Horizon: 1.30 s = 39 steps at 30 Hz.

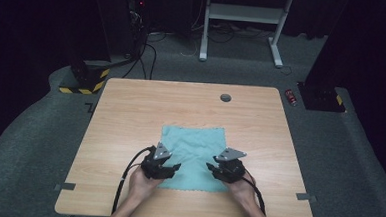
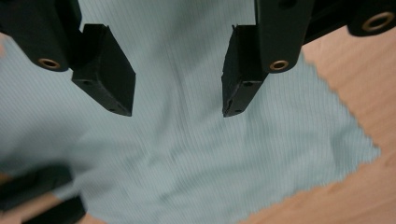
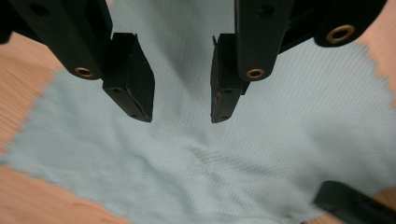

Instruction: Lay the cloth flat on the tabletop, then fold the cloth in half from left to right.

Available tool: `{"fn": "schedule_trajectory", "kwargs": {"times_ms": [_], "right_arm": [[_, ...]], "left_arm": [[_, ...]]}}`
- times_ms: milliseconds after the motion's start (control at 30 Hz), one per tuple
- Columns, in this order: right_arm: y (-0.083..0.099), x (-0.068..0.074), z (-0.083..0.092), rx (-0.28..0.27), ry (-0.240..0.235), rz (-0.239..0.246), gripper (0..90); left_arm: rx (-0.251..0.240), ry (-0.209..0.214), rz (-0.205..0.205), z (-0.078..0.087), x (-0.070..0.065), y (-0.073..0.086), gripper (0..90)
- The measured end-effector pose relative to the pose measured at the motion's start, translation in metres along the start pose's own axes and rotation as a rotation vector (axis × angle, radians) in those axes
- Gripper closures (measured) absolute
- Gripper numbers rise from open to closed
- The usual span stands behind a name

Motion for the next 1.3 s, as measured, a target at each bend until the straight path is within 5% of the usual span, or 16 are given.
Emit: {"fn": "schedule_trajectory", "kwargs": {"times_ms": [133,233,400,567,1300], "right_arm": [[-0.005,0.002,-0.024,0.040,-0.014,-0.014,59.0],[-0.005,-0.001,-0.026,0.032,-0.011,-0.053,58.4],[0.001,-0.007,-0.021,0.034,0.010,-0.045,54.9],[0.011,-0.012,-0.017,0.000,0.010,-0.053,52.6],[0.010,-0.010,-0.017,0.008,0.009,-0.066,47.6]], "left_arm": [[-0.036,-0.016,0.068,-0.024,0.010,-0.012,44.9],[0.024,-0.051,0.069,-0.038,0.014,-0.007,44.9],[0.036,-0.080,0.061,-0.030,0.021,0.001,42.8],[-0.017,-0.084,0.065,-0.022,0.029,0.013,40.9],[-0.011,-0.112,0.092,-0.021,0.031,0.014,33.2]]}}
Point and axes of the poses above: each handheld gripper's, and its own axes: z roughly backward along the jaws, y roughly out of its underside, x roughly to its left, the point moved 1 cm from there along -z, roughly forward along the jaws, and after that the axes turned 8 degrees about y, right-handed, at the moved point
